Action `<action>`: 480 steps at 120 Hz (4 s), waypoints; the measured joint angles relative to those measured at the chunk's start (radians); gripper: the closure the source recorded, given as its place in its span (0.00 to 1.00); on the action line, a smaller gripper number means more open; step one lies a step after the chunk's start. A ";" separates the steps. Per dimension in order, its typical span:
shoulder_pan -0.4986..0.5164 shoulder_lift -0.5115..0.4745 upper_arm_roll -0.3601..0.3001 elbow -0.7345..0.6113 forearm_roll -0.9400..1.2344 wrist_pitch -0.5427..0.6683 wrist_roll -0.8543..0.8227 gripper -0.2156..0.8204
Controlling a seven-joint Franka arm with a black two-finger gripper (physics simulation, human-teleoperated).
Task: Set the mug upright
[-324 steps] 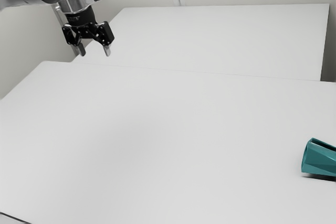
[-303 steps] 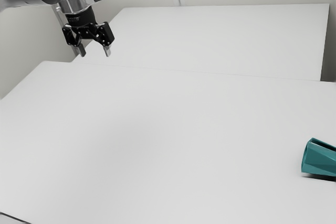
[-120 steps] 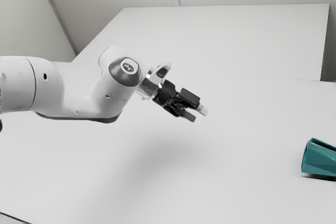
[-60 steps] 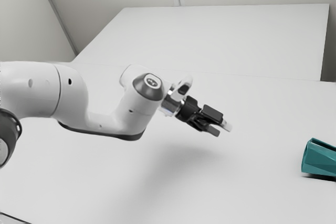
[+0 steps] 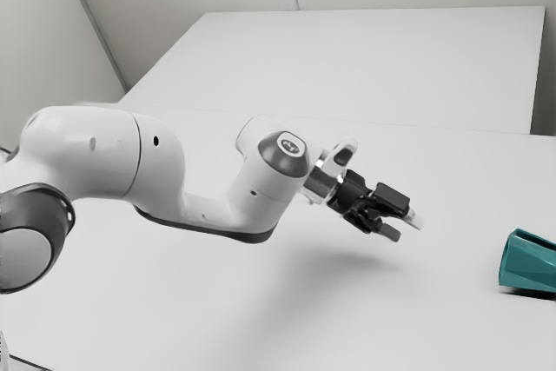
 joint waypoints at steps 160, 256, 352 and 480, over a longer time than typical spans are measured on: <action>-0.155 0.322 0.000 0.373 -0.143 -0.026 0.047 0.24; -0.200 0.458 0.001 0.543 -0.156 -0.026 0.128 0.24; -0.215 0.471 0.015 0.563 -0.156 -0.018 0.149 0.86; -0.009 0.023 0.021 0.269 0.549 -0.075 -0.042 0.96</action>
